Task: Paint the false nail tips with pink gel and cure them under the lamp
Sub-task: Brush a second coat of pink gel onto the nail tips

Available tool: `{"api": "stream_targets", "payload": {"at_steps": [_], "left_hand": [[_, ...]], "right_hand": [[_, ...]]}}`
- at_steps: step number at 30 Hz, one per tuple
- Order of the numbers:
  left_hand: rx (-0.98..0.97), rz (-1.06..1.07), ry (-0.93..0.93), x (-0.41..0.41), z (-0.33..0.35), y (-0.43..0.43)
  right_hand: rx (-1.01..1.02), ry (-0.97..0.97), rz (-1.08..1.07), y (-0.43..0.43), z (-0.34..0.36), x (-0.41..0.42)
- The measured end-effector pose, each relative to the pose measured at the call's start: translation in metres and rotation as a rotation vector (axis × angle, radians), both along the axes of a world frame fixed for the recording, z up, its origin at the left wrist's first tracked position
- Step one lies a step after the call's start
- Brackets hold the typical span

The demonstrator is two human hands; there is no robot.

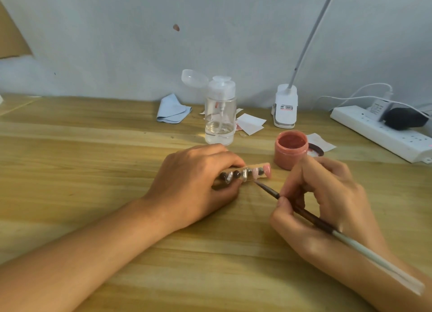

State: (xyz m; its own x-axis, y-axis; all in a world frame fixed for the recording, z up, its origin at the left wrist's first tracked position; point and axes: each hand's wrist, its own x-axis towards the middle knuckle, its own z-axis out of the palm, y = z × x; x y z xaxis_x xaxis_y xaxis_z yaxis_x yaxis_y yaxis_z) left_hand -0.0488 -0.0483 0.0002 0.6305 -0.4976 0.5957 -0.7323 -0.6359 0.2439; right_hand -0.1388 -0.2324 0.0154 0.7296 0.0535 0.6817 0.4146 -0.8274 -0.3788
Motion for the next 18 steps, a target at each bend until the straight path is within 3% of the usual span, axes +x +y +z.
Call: {"api": "stream_targets", "payload": {"at_steps": [18], "left_hand": [[-0.037, 0.017, 0.126, 0.0029, 0.0003, 0.0003]], "right_hand": [[0.15, 0.031, -0.016, -0.0014, 0.0, 0.0013]]}}
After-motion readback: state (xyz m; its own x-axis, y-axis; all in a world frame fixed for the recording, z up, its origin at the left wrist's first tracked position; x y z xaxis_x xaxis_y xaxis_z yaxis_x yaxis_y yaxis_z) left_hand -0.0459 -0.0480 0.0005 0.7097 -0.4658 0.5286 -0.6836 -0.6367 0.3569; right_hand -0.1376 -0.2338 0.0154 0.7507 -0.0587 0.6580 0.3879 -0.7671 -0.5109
